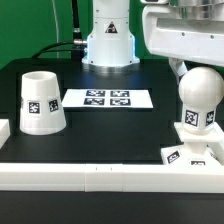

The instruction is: Assemble lamp

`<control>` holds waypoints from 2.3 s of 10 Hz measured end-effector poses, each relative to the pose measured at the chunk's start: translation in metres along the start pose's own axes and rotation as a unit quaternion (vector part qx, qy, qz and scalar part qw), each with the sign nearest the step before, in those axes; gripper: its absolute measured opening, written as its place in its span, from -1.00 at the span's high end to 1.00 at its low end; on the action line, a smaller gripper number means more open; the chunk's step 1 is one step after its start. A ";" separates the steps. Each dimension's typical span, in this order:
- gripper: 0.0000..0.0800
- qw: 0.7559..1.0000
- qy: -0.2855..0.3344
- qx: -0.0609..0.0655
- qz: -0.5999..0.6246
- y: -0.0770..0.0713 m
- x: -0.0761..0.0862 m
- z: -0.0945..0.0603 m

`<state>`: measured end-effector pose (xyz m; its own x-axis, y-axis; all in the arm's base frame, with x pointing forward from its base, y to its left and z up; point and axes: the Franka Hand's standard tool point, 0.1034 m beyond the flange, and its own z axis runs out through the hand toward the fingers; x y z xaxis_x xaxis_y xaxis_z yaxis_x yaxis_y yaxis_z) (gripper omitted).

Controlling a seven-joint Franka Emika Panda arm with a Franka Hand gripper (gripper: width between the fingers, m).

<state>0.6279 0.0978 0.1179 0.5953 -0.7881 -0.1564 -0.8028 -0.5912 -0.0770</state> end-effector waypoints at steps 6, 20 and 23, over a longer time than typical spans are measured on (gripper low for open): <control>-0.75 0.971 0.002 -0.004 -0.240 0.002 0.001 0.000; -0.75 0.656 0.020 -0.062 -0.752 0.006 0.018 -0.004; -0.75 0.561 0.012 -0.079 -0.824 0.003 0.011 -0.001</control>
Offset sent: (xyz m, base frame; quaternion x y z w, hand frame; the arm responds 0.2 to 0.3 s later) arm 0.0000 0.0000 0.0000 0.0000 0.0000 -0.1938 0.9810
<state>0.6324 0.0873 0.1166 0.5259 0.8505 0.0123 0.8505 -0.5258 -0.0090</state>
